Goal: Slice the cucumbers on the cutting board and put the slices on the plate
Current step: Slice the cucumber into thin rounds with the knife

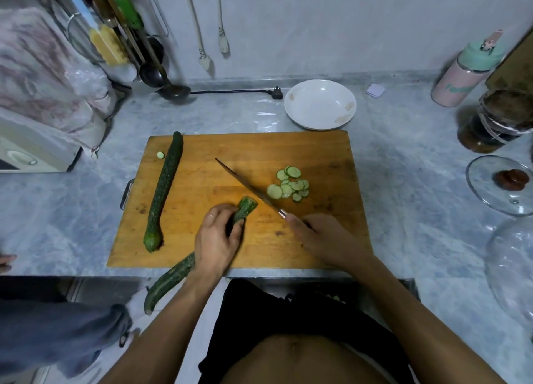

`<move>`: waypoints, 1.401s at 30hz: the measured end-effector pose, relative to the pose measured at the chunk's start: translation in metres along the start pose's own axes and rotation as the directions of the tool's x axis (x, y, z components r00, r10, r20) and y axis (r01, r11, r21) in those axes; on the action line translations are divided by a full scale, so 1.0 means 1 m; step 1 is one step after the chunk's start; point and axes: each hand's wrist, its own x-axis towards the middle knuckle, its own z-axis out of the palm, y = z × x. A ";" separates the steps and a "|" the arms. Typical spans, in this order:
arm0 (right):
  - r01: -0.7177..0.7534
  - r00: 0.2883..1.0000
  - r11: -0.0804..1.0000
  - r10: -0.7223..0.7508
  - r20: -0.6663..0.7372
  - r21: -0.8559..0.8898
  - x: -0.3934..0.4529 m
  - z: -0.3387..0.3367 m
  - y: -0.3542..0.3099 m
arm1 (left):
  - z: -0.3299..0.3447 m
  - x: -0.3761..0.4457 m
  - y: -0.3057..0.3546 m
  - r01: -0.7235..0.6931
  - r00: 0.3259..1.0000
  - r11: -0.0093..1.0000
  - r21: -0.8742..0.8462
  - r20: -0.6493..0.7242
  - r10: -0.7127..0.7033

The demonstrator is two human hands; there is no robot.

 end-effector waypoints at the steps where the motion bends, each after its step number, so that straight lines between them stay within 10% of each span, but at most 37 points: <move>1: 0.013 1.000 1.000 -0.013 0.015 -0.006 0.001 0.001 -0.004 | 0.004 -0.001 0.001 -0.017 1.000 0.999 0.032 -0.007 0.018; 13: 0.080 0.996 0.980 -0.074 0.040 -0.182 -0.007 0.000 -0.021 | 0.020 0.002 0.005 -0.107 0.994 0.957 0.269 0.012 0.108; 42: -0.027 0.998 0.995 0.033 0.059 -0.100 -0.015 0.001 -0.023 | 0.025 0.002 0.009 -0.019 0.997 0.972 0.232 -0.063 0.034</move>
